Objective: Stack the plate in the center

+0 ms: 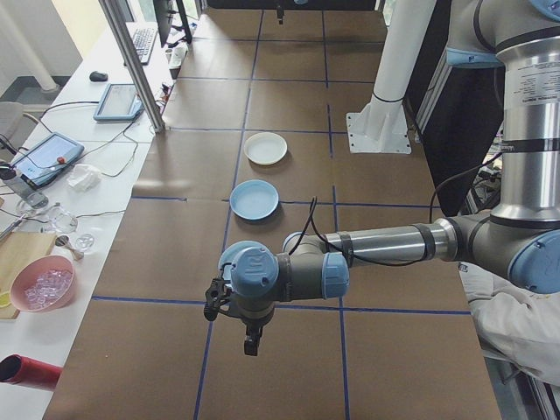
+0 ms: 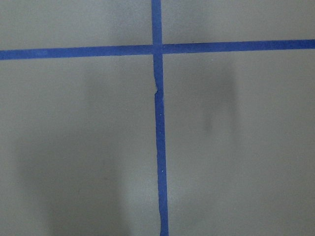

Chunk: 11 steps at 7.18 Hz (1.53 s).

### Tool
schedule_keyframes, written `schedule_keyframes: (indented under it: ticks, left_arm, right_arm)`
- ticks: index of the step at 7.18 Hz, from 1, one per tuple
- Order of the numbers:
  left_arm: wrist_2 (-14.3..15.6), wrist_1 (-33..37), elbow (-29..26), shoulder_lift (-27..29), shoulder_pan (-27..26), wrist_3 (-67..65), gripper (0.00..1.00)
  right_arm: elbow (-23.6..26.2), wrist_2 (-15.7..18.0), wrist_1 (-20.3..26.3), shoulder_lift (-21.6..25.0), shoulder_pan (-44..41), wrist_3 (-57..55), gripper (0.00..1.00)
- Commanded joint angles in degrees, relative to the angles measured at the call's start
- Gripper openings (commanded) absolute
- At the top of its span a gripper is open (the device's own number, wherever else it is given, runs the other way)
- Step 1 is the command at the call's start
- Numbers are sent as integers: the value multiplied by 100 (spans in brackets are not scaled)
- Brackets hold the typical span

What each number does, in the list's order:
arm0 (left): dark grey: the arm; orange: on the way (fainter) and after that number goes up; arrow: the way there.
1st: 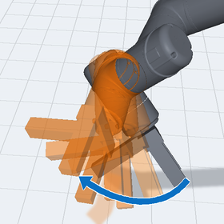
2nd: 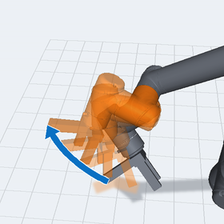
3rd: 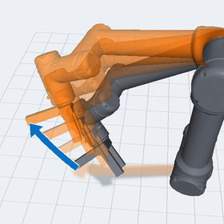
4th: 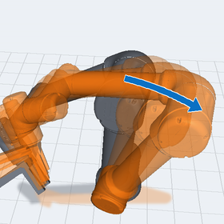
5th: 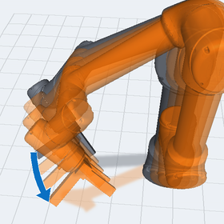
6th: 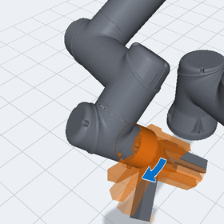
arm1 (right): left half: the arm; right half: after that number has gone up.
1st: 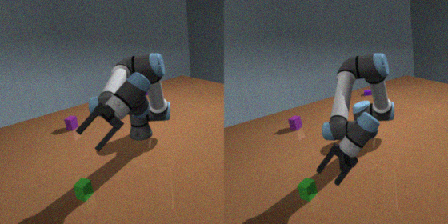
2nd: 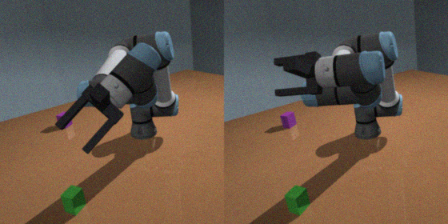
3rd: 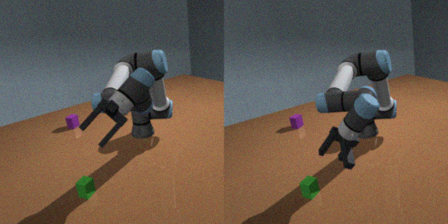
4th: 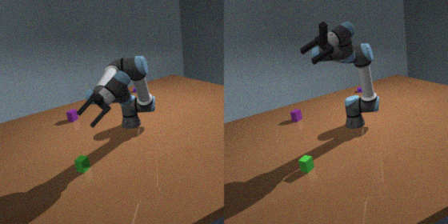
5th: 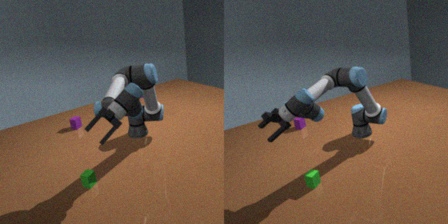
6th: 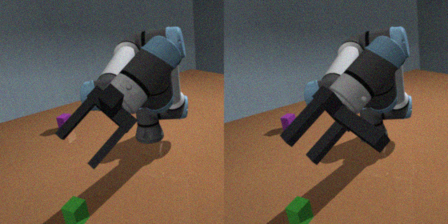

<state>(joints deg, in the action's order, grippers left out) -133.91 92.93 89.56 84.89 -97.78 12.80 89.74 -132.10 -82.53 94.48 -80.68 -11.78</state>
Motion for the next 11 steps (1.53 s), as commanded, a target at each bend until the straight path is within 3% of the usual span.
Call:
schedule_keyframes:
  ticks: [1, 3, 5, 6, 7, 9, 11]
  left_arm:
    - [145, 6, 9, 9, 66, -31, 100]
    - [75, 67, 9, 36, 180, -40, 100]
    - [58, 924, -96, 80, 347, -23, 100]
    - [-517, 990, -279, 115, 626, -171, 100]
    - [-862, 1434, -777, 254, 759, -712, 100]
    - [-997, 2681, -1439, 361, 1084, -1801, 100]
    - [-1138, 2993, -1468, 431, 1523, -2567, 100]
  right_arm:
    - [0, 0, 0, 0, 0, 0, 100]
    - [0, 0, 0, 0, 0, 0, 100]
    - [0, 0, 0, 0, 0, 0, 100]
    - [0, 0, 0, 0, 0, 0, 100]
    - [0, 0, 0, 0, 0, 0, 100]
    - [0, 0, 0, 0, 0, 0, 100]
    - [0, 0, 0, 0, 0, 0, 100]
